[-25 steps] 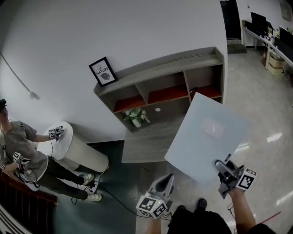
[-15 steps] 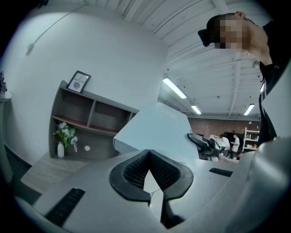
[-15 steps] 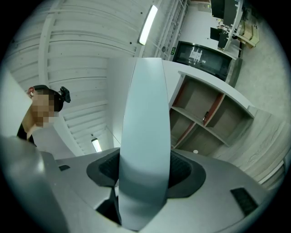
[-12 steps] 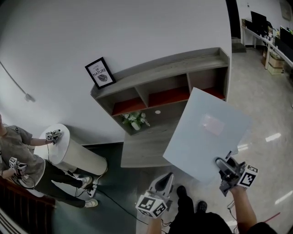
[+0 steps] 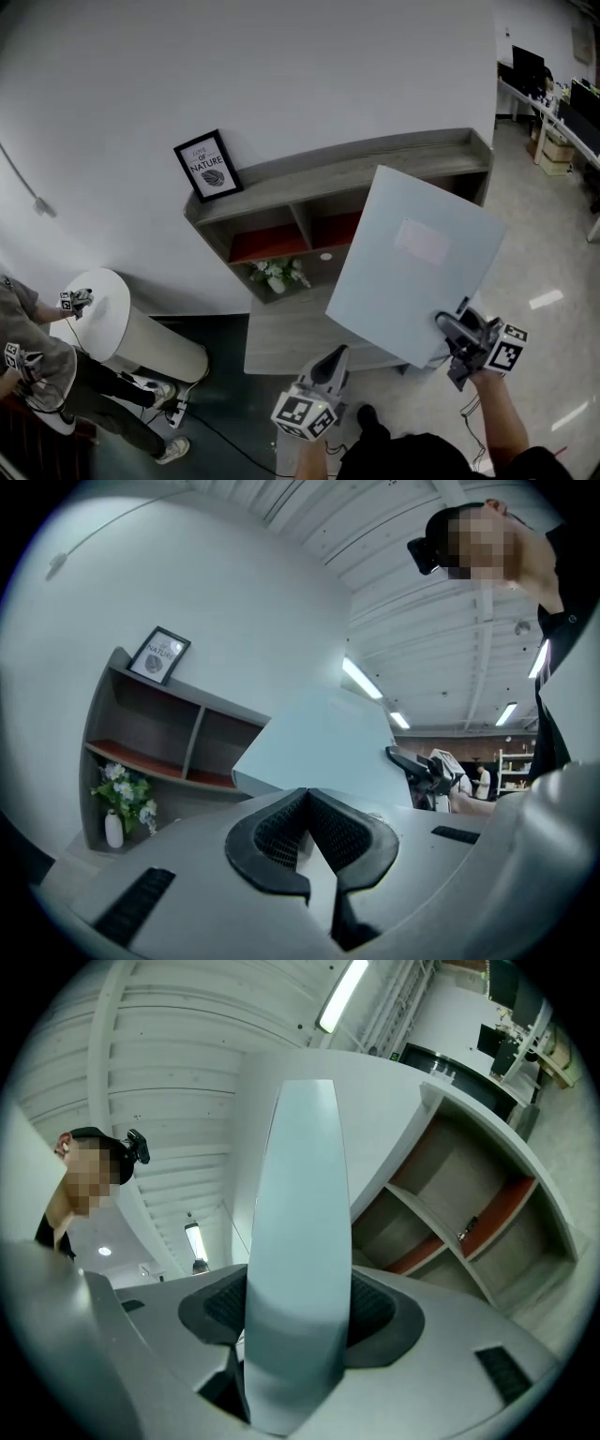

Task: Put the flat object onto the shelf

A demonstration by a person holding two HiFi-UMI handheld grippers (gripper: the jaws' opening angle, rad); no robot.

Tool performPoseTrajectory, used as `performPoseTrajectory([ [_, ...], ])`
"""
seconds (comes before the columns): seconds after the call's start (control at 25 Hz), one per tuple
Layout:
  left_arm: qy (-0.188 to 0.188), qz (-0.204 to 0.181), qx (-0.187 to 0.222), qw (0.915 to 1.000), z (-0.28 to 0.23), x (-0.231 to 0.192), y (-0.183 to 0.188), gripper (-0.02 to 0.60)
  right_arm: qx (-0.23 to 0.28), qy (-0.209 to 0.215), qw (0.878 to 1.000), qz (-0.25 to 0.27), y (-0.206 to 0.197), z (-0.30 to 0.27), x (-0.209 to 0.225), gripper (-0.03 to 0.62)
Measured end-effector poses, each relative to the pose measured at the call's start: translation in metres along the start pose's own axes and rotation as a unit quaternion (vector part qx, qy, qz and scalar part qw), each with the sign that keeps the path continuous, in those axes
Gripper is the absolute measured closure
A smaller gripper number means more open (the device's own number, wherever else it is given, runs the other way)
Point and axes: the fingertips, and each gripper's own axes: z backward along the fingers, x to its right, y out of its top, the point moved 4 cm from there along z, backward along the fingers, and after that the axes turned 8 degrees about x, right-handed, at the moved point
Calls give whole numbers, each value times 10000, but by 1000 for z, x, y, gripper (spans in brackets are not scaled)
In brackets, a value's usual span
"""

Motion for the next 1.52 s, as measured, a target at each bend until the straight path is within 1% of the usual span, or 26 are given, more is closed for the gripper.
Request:
performPoseTrajectory([
  [0.12, -92, -80, 8, 9999, -7, -20, 10, 569, -5, 162, 9996, 247, 7, -28, -2, 312],
  [0.32, -235, -341, 90, 9991, -8, -42, 23, 569, 34, 467, 9959, 770, 19, -60, -12, 312],
  [0.4, -257, -419, 120, 9987, -11, -57, 31, 569, 26, 570, 9945, 881, 24, -81, -13, 312],
  [0.52, -263, -434, 138, 9986, -18, -82, 45, 569, -69, 692, 9929, 964, 33, -123, -12, 312],
  [0.68, -316, -458, 162, 9983, -18, -96, 61, 569, -237, 828, 9871, 1353, 50, -166, -18, 312],
  [0.88, -229, -537, -48, 9983, -16, -106, 73, 569, -395, 1086, 9774, 1771, 65, -213, -30, 312],
  [1.04, -218, -538, -7, 9983, -15, -108, 82, 569, -552, 1244, 9692, 2051, 76, -250, -37, 312],
  [1.2, -6, -473, -83, 9988, -16, -116, 83, 569, -692, 1471, 9609, 2241, 82, -285, -40, 312],
  [1.32, 89, -529, -109, 9985, -21, -118, 87, 569, -778, 1627, 9559, 2318, 85, -312, -38, 312],
  [1.52, 198, -578, 7, 9981, -33, -118, 100, 569, -885, 1781, 9472, 2517, 93, -351, -32, 312],
])
